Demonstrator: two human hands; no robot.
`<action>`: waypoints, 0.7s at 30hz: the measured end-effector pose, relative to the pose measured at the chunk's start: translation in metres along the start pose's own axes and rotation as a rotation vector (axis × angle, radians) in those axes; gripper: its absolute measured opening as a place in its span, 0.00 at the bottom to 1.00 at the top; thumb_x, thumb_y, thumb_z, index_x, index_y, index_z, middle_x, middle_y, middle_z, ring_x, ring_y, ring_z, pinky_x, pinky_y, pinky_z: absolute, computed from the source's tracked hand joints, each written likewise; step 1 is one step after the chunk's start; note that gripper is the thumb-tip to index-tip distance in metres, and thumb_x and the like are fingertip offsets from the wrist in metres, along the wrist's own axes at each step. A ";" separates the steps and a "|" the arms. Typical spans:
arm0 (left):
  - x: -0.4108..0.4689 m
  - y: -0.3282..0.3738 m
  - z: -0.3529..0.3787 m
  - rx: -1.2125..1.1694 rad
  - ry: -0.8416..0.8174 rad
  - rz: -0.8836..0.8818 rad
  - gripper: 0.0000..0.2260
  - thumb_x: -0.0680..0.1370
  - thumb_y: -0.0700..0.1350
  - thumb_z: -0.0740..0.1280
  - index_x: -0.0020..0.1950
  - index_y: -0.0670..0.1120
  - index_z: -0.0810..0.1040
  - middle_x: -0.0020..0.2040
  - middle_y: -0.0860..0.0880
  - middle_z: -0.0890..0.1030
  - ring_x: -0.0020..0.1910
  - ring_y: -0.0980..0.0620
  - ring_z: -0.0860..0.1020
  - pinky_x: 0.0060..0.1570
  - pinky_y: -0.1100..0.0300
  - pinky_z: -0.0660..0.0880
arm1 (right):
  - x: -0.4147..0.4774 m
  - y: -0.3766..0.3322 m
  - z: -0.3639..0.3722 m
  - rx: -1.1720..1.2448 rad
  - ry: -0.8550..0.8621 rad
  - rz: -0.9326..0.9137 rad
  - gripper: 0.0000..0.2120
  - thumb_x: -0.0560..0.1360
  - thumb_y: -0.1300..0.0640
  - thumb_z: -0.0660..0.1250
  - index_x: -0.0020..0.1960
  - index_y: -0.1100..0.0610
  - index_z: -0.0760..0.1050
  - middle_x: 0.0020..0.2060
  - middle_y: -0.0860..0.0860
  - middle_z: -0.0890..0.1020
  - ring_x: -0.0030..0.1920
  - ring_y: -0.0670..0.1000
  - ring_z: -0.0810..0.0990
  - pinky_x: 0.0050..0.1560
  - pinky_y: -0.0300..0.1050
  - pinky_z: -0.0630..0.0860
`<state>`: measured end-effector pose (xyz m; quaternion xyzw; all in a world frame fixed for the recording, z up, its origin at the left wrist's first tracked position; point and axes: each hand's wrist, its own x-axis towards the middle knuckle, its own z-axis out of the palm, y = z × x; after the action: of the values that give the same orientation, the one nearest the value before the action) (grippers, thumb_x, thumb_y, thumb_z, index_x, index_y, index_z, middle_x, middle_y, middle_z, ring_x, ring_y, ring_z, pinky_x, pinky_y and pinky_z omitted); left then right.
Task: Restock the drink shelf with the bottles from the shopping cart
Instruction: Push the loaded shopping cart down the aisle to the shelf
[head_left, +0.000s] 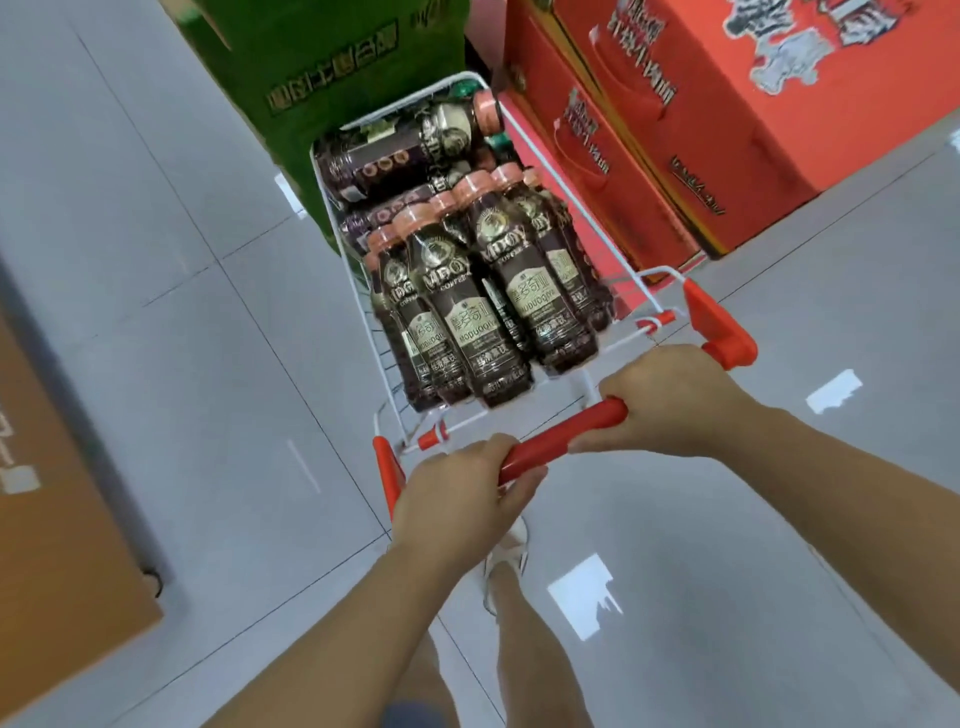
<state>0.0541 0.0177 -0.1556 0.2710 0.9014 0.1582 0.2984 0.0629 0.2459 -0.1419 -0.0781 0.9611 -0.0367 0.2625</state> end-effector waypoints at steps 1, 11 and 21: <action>-0.002 -0.001 -0.001 -0.001 -0.002 0.003 0.16 0.77 0.64 0.53 0.55 0.58 0.72 0.40 0.56 0.79 0.38 0.55 0.78 0.39 0.57 0.76 | -0.002 -0.003 0.001 0.023 0.011 0.005 0.36 0.59 0.20 0.45 0.32 0.52 0.71 0.27 0.47 0.75 0.29 0.47 0.72 0.30 0.42 0.65; -0.050 -0.066 -0.011 0.102 -0.002 0.150 0.16 0.76 0.65 0.56 0.58 0.60 0.74 0.43 0.59 0.80 0.40 0.57 0.78 0.39 0.62 0.73 | -0.030 -0.095 0.039 0.189 0.088 0.157 0.36 0.62 0.21 0.45 0.36 0.51 0.74 0.28 0.46 0.75 0.31 0.46 0.74 0.29 0.40 0.61; -0.122 -0.118 0.023 0.174 0.134 0.491 0.15 0.77 0.61 0.58 0.54 0.56 0.77 0.38 0.57 0.81 0.32 0.52 0.78 0.36 0.60 0.76 | -0.095 -0.199 0.095 0.191 0.306 0.317 0.23 0.65 0.29 0.59 0.32 0.49 0.69 0.24 0.44 0.69 0.26 0.48 0.69 0.31 0.37 0.55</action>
<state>0.1047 -0.1453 -0.1712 0.4951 0.8367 0.1652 0.1662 0.2183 0.0635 -0.1543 0.1051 0.9821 -0.0972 0.1226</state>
